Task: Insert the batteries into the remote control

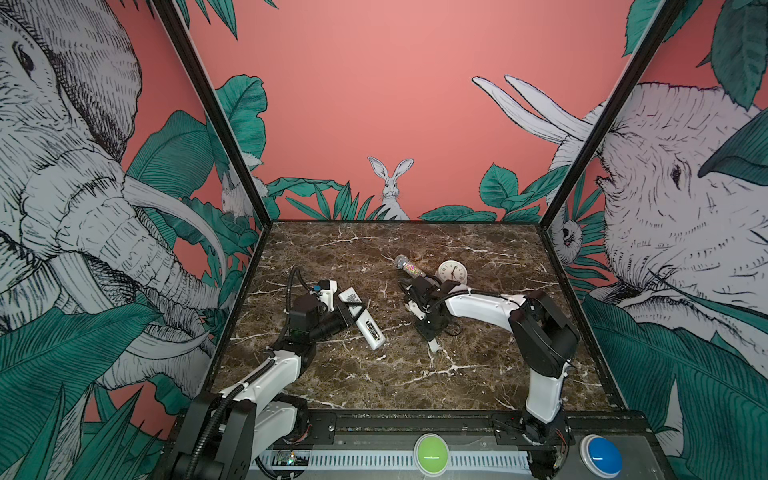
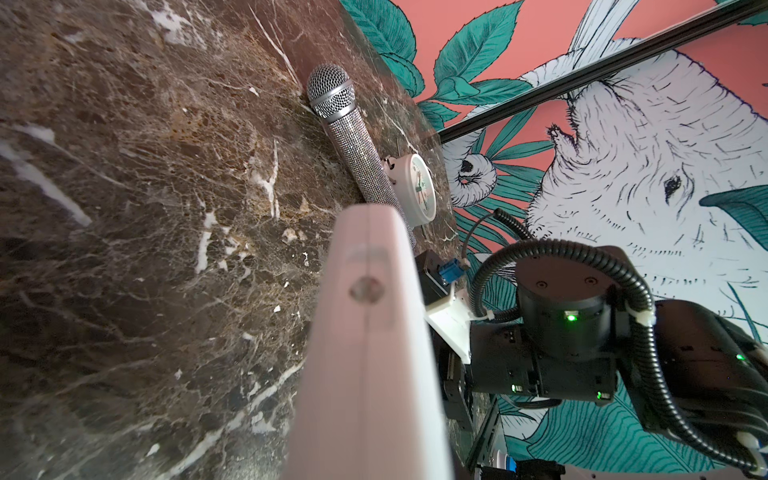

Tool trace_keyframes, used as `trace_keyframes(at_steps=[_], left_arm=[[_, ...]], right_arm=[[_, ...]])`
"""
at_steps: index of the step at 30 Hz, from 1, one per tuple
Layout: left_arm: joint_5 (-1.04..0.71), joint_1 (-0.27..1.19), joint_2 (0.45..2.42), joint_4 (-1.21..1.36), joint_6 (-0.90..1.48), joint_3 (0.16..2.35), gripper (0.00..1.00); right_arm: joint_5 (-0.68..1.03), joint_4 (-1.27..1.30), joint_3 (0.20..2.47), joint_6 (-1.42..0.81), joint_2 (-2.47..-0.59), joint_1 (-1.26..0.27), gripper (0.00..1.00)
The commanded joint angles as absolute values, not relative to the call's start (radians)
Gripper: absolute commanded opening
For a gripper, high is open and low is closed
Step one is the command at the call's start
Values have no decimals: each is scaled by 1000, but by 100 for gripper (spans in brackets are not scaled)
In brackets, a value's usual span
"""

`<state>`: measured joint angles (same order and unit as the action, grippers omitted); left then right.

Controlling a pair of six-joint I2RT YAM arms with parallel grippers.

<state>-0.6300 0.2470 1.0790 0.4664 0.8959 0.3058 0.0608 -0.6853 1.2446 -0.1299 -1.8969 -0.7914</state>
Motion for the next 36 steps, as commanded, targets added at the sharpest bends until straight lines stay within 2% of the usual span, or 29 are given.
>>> trace_keyframes(at_steps=[1,14,16,19,21,36], left_arm=[[-643,242,1075,509,888,299,0],[-641,243,1081,517,884,300,0],[-642,243,1080,516,883,299,0],[-642,242,1077,517,884,296,0],[-641,243,1074,515,884,296,0],[-645,242,1090,524,881,308,0]], right_arm=[[79,-689,1241,-125,-1907,-813,35],[79,-662,1233,-101,-1885,-833,36],[80,-667,1235,-105,-1891,-834,39],[73,-672,1235,-119,-1886,-835,50],[67,-679,1234,-128,-1884,-835,53],[33,-725,1188,-215,-1837,-834,51]])
